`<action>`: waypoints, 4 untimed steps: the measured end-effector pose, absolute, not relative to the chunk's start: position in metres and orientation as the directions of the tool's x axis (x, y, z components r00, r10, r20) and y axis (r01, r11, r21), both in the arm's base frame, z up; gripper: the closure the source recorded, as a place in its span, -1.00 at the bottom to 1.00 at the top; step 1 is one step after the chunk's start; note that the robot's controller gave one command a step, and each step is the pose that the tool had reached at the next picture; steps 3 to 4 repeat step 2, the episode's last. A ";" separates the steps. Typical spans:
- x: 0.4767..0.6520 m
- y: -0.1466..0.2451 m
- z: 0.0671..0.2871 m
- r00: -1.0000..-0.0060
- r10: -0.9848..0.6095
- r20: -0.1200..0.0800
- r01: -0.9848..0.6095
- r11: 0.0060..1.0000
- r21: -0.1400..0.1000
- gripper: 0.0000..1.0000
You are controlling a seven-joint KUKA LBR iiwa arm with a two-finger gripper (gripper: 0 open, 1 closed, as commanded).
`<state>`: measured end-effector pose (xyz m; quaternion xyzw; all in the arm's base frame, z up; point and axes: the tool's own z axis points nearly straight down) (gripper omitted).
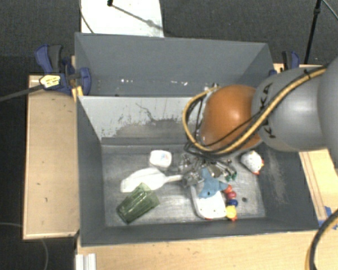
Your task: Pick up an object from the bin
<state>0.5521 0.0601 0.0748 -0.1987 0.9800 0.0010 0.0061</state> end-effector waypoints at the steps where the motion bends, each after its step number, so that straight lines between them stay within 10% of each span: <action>1: 0.552 0.060 0.076 -0.921 -0.389 -0.010 -0.389 0.921 0.000 1.00; 4: 0.549 0.060 0.085 -0.922 -0.388 0.000 -0.388 0.922 0.002 1.00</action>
Offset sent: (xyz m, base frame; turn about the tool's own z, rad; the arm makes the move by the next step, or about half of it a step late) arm 0.0000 0.0000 0.0754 0.0000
